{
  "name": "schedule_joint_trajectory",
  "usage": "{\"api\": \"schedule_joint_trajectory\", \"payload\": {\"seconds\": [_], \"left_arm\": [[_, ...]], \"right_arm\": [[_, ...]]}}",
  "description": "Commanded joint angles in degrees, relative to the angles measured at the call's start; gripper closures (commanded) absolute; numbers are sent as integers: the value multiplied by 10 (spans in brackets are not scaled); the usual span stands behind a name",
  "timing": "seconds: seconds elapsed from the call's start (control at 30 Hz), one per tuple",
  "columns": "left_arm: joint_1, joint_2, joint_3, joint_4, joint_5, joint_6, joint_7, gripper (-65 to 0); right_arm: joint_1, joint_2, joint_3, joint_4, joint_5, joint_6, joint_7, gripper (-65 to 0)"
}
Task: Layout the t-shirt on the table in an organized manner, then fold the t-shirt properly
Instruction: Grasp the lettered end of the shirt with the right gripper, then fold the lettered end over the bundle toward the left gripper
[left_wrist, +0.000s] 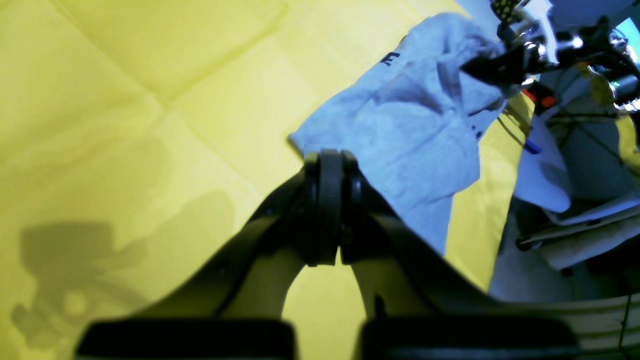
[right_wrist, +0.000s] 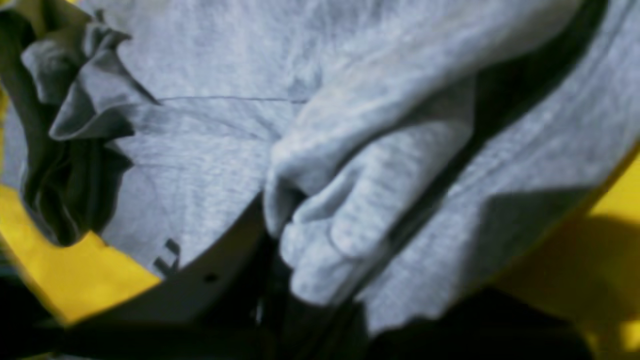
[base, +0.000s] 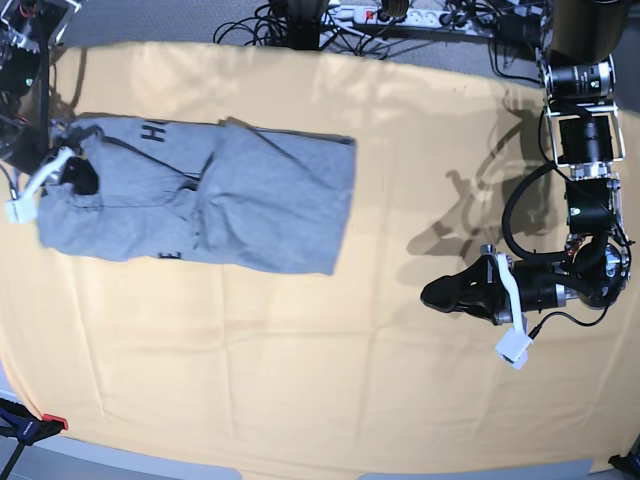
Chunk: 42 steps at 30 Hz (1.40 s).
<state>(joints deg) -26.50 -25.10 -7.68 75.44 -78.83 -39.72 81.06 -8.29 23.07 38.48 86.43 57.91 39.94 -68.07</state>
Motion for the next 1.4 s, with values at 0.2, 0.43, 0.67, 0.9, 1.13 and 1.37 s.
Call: {"api": "schedule_joint_trajectory", "payload": {"seconds": [0.2,0.43,0.67,0.9,1.13,1.37], "left_arm": [[-16,-8,-3,10,-14,-3,-11,0],[-16,-8,-3,10,-14,-3,-11,0],[-16,-8,-3,10,-13,-3,-11,0],[-16,-8,-3,10,-12,-3,-11,0],[-16,-8,-3,10,-12,-3,-11,0],[-16,-8,-3,10,-12,-3,-11,0]], "right_arm": [[-58,14,33,189,-41,-21,32,0],[-118,-18,33,381,-9,-43,45,0],[-112,-109,25,440,118,1,40,0],[-81,-142,-95,440,126,1,38,0],[-24,-147,-253,439,25,1,40,0],[14,-148,-382,399,-71,1,110,0]]}}
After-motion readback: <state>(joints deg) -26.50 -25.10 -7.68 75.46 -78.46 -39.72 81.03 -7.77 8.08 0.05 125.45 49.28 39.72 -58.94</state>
